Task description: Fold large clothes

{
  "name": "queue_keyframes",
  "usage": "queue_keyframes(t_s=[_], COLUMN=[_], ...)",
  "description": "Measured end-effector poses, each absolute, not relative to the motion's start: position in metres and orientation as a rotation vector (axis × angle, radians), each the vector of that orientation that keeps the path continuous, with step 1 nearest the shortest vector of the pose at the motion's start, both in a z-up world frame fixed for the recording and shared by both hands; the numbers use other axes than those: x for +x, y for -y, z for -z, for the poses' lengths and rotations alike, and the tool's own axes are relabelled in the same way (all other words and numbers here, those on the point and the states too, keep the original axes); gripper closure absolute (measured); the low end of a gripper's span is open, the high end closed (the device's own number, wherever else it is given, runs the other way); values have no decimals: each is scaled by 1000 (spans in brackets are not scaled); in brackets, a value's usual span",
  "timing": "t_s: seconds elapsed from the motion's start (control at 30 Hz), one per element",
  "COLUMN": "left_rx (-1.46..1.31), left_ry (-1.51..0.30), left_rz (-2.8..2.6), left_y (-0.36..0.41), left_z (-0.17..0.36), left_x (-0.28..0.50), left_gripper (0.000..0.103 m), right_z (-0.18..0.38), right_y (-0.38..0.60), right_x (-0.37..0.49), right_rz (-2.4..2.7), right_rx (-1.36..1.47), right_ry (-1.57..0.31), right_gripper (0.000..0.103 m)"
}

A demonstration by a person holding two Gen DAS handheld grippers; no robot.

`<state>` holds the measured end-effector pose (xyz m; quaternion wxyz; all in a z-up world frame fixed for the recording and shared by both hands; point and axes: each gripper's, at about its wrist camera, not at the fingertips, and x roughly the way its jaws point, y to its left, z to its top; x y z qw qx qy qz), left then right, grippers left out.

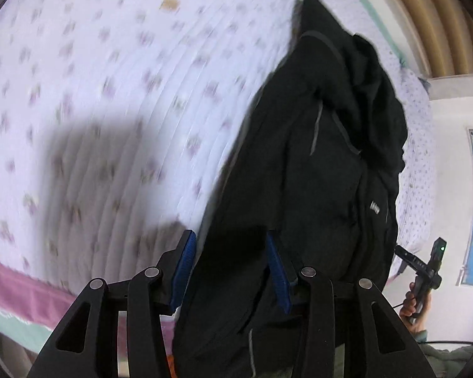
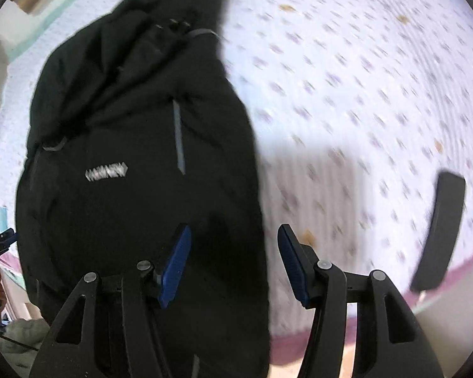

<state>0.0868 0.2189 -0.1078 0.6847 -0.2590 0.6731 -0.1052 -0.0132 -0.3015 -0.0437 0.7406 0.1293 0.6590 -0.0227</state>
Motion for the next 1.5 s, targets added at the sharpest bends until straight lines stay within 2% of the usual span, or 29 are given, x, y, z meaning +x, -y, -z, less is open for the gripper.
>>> queue_keyframes(t_s=[0.27, 0.3, 0.33, 0.37, 0.47, 0.53, 0.6, 0.8, 0.87, 0.93, 0.97, 1.0, 1.03, 1.1, 1.13, 1.33, 1.5], left_rx=[-508, -508, -521, -541, -665, -794, -829, -672, -608, -542, -524, -514, -510, -546, -585, -734, -870], left_ry=[-1550, -1545, -1532, -1515, -1424, -1393, -1424, -1549, -1611, -1665, -1667, -1654, -1639, -1585, -1537, -1296, -1136], left_rz=[358, 390, 443, 485, 628, 674, 647, 563, 536, 509, 497, 489, 487, 497, 516, 612, 609], left_y=[-195, -192, -186, -183, -177, -176, -174, -170, -168, -164, -161, -156, -152, -152, -152, -153, -168], left_z=[113, 109, 102, 96, 78, 85, 100, 113, 116, 121, 121, 120, 116, 103, 91, 26, -3], left_x=[73, 73, 72, 72, 73, 75, 75, 47, 34, 23, 20, 19, 21, 27, 34, 83, 125], left_gripper=[55, 55, 55, 55, 53, 48, 48, 48, 48, 49, 51, 67, 89, 91, 91, 91, 90], right_z=[71, 73, 75, 74, 60, 51, 52, 75, 79, 83, 84, 85, 85, 75, 72, -5, -47], right_y=[317, 315, 313, 310, 298, 289, 289, 285, 288, 288, 287, 286, 283, 274, 274, 275, 297], right_x=[-65, -68, -70, -71, -72, -72, -74, -94, -114, -129, -135, -138, -138, -135, -132, -92, -55], right_rz=[105, 99, 85, 59, -53, -115, -133, -71, -63, -65, -71, -79, -84, -102, -114, -195, -190], right_rx=[365, 378, 392, 413, 456, 450, 460, 540, 552, 572, 590, 600, 589, 566, 579, 598, 643], right_ry=[-1530, -1529, -1525, -1523, -1477, -1441, -1431, -1508, -1540, -1563, -1573, -1583, -1595, -1569, -1557, -1369, -1228], right_gripper=[45, 49, 61, 66, 66, 66, 66, 64, 59, 57, 55, 54, 56, 80, 85, 86, 86])
